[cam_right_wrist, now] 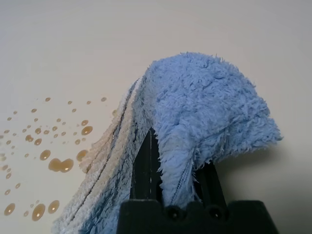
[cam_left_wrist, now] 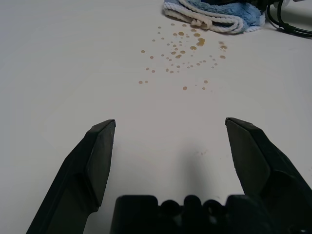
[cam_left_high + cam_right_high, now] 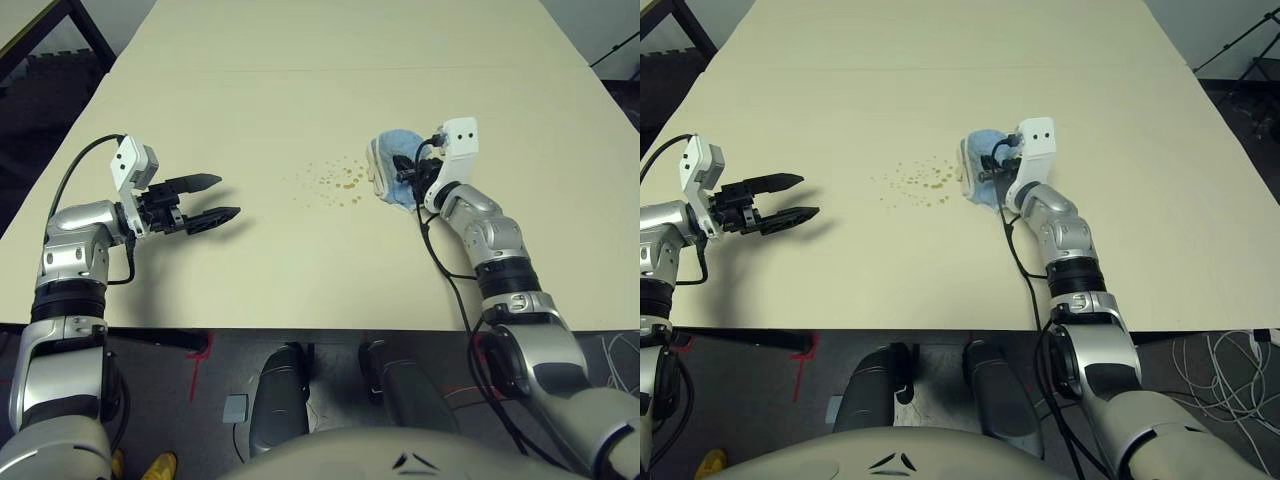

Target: Wipe the water off the table with a rag.

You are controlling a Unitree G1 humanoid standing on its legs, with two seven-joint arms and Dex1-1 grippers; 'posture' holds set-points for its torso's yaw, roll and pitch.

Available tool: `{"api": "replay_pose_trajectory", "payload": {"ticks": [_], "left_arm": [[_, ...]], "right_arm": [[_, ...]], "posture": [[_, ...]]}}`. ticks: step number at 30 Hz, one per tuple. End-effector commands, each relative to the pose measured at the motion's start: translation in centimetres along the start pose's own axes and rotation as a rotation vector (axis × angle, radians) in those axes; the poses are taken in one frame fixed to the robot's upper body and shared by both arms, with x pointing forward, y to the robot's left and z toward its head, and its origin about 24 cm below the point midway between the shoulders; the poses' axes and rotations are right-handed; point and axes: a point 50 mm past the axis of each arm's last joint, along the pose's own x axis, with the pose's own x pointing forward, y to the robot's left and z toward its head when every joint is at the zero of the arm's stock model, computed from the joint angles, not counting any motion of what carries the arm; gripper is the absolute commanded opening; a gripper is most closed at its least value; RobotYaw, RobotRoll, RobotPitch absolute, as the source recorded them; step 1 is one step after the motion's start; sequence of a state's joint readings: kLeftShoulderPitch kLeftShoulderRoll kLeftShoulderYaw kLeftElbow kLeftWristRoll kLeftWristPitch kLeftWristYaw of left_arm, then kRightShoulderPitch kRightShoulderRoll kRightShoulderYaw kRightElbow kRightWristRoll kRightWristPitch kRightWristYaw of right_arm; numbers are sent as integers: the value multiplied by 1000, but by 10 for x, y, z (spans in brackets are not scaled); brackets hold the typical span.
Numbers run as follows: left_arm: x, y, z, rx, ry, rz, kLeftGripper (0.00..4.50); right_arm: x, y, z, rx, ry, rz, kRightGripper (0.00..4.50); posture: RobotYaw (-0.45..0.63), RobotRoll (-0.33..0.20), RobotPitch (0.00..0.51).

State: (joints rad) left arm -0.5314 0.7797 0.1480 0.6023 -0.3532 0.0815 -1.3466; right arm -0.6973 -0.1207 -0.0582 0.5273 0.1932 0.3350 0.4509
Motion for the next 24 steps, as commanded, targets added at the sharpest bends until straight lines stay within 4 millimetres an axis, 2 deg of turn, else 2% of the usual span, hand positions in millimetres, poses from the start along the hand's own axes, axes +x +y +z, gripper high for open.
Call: {"api": "replay_pose_trajectory", "payload": {"ticks": [1,10,14,19,24], "left_arm": [[-9,0,-2,10,26,13,4500],[-13,-3,-2,20,38,0,4500],[-15,-5,-3,21,42,-2,4500],[-16,-8,-6,19,48,-2,4500],[-16,-10,-7,15,47,-3,4500]], "right_arm": [[9,31,-38,-27,191,144,11],[25,70,-43,-145,242,299,11],[32,87,-43,-163,245,356,11],[40,118,-45,-187,255,455,11],[43,136,-47,-201,259,516,11]], "posture": [[-106,0,176],[-81,0,189],[-75,0,193],[-66,0,199],[-59,0,201]]}}
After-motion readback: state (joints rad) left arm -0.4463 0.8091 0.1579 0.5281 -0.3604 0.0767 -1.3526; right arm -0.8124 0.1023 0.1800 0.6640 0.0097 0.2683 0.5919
